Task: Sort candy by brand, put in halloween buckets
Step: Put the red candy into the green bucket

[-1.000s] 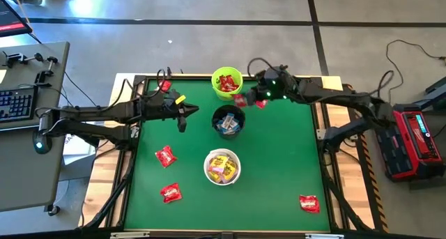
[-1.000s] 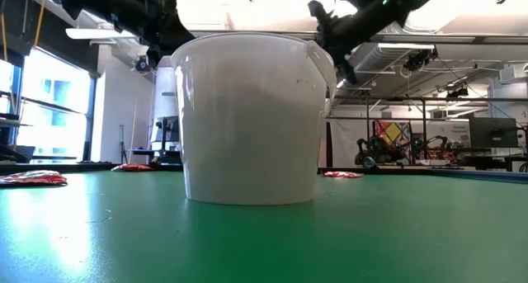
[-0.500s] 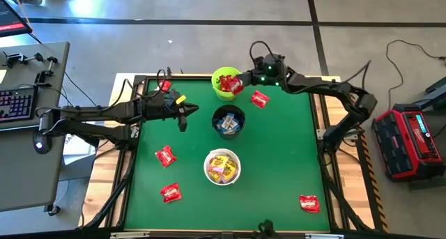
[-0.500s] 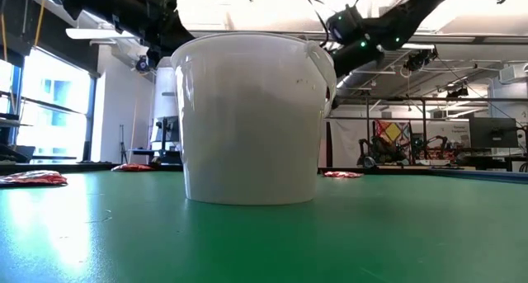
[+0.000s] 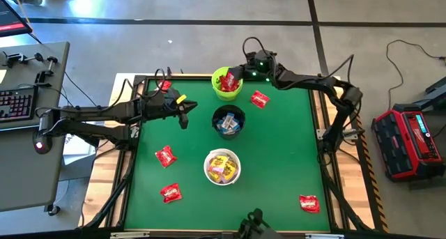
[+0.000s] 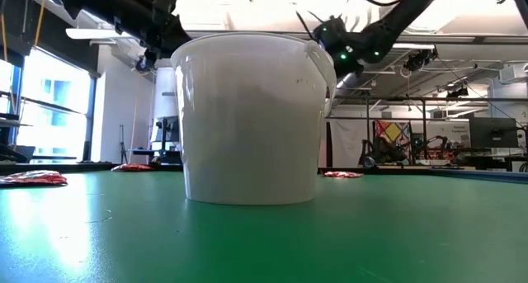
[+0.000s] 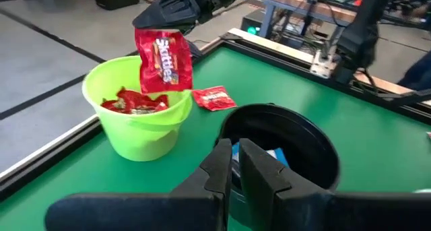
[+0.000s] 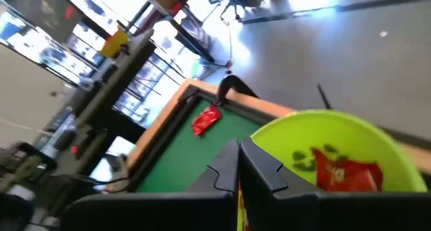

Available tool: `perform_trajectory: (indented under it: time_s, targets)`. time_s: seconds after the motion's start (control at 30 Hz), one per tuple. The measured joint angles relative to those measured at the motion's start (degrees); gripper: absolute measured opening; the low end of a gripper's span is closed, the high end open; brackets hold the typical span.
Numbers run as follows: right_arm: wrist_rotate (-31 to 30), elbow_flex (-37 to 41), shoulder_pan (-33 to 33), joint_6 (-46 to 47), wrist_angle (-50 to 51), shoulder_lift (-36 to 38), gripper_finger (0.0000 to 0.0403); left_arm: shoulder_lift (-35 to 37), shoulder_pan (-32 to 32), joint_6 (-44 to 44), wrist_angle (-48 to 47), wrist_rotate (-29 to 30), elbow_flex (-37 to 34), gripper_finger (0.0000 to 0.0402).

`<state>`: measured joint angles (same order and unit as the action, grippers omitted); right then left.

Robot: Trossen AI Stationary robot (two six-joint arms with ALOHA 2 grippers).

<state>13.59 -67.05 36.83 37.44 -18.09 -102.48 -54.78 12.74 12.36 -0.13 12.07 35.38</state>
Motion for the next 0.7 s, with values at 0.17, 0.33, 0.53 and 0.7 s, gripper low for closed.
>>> perform_trajectory:
  time_s: [0.17, 0.33, 0.53, 0.7]
  targets:
    - [-1.73, -4.72, 0.33, -4.17, 4.88, -1.94, 0.0, 0.0, 0.36, 1.0, -0.01, 0.57, 0.0, 0.0019]
    - [-2.06, -5.96, 0.9, -6.75, 9.27, -3.86, 0.0, 0.0, 0.36, 1.06, -0.1, 2.49, 0.0, 0.0019]
    - [-0.84, -5.96, 0.57, -8.58, 12.96, -4.26, 0.0012, 0.0, 0.49, 1.07, -1.77, 3.01, 0.02, 0.0019]
    - [3.9, -5.96, -0.3, -12.01, 13.98, -1.51, 0.004, 0.16, 0.15, 1.03, -4.34, -2.82, 0.02, 0.0016]
